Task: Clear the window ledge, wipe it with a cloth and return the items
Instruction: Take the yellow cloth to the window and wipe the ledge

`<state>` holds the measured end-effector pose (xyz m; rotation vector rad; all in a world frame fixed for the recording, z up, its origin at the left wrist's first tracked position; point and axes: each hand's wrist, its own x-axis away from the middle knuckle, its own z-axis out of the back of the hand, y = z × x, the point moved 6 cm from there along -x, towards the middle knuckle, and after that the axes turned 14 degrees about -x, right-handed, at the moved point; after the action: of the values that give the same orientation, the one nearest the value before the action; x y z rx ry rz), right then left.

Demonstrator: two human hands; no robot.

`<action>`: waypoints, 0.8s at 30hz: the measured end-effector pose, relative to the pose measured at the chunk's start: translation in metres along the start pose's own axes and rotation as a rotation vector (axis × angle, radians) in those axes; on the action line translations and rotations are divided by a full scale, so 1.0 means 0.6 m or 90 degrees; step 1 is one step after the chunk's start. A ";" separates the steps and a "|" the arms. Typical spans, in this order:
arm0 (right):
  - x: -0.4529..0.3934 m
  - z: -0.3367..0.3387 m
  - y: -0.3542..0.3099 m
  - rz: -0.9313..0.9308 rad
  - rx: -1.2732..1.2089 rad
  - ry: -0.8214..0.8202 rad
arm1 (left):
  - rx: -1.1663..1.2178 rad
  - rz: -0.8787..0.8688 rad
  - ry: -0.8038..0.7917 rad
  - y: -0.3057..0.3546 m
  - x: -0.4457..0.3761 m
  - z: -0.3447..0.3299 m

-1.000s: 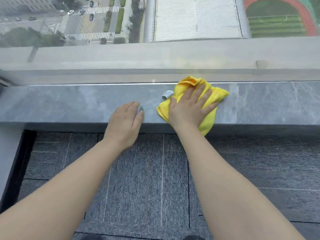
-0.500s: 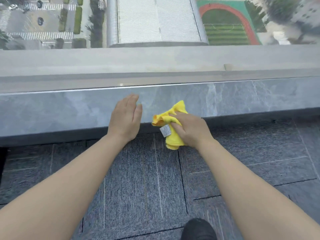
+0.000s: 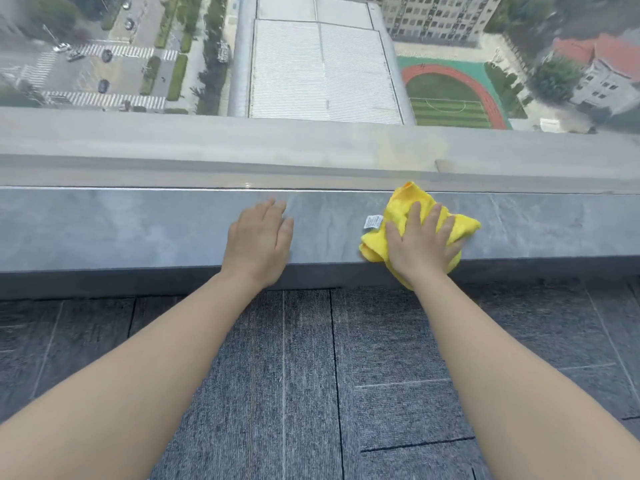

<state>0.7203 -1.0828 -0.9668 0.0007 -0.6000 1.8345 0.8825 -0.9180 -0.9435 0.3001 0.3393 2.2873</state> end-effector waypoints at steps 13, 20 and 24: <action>0.053 -0.060 -0.102 0.364 0.094 -0.102 | -0.012 0.045 0.039 0.014 0.015 0.011; 0.081 0.004 -0.005 0.455 -0.118 -0.207 | -0.009 0.028 0.028 0.103 0.024 -0.020; 0.050 0.100 0.072 0.283 -0.292 0.041 | 0.000 0.010 0.015 0.163 0.021 -0.038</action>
<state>0.6538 -1.0895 -0.9229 -0.5345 -1.0241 2.0663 0.8007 -0.9760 -0.9307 0.2770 0.3493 2.3079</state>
